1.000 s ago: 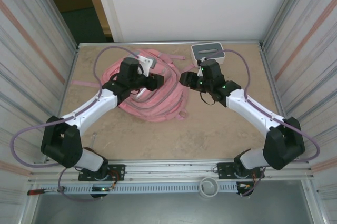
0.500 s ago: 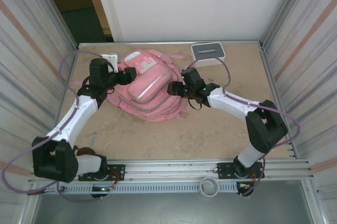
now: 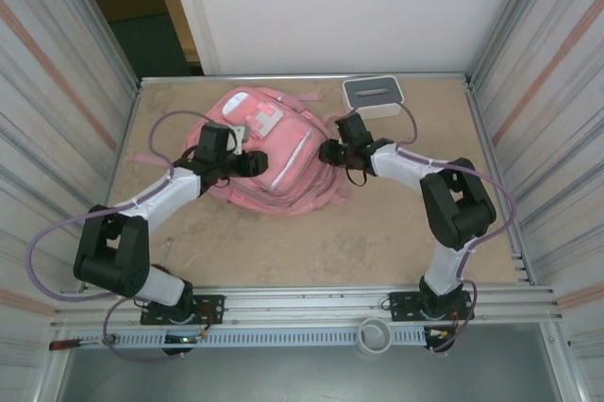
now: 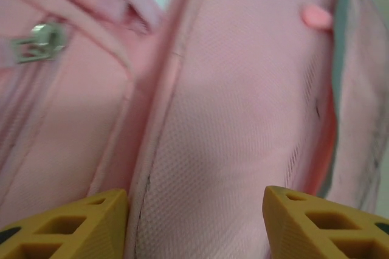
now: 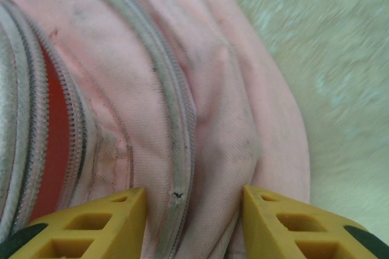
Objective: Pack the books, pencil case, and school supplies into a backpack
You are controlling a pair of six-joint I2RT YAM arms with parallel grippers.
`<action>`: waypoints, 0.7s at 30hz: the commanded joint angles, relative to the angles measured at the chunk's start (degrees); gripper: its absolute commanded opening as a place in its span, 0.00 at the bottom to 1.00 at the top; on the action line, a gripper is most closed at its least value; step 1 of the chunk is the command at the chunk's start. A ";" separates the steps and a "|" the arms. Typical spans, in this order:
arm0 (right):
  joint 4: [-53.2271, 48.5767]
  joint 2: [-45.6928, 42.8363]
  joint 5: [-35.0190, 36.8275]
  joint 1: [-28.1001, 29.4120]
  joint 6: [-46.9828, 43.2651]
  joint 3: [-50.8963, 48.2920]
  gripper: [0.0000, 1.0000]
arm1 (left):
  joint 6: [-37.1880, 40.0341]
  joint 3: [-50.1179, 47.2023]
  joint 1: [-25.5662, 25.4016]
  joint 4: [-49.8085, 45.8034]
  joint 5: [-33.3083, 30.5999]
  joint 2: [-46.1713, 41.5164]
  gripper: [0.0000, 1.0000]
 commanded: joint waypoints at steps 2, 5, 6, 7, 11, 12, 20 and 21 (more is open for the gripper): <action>-4.44 3.62 -3.14 -2.90 -4.87 6.19 0.41 | -4.38 -2.56 -8.11 -1.57 2.91 -1.90 0.60; -7.05 4.38 -3.70 -3.61 -7.37 9.64 0.41 | -5.29 -1.60 -11.41 -2.95 0.15 -2.10 0.59; -7.72 4.18 -3.28 -3.63 -8.01 10.15 0.41 | -5.17 -0.98 -11.94 -3.50 -0.93 -2.07 0.59; -8.24 3.49 -2.56 -3.62 -8.52 10.33 0.42 | -4.88 -0.11 -12.37 -4.74 -1.98 -1.92 0.58; -8.64 -3.37 1.73 -3.40 -9.39 5.61 0.51 | -3.99 2.23 -12.84 -8.11 -6.41 -2.32 0.57; -8.64 -5.18 2.57 -3.36 -9.41 4.22 0.53 | -3.96 2.35 -12.80 -7.98 -6.77 -2.49 0.57; -6.52 -21.66 2.50 1.13 -5.06 -10.38 0.67 | -4.15 2.42 -12.84 -5.81 -6.54 1.43 0.51; -6.76 -23.21 2.78 2.79 -4.91 -11.57 0.67 | -4.26 2.16 -12.84 -5.53 -6.22 1.61 0.49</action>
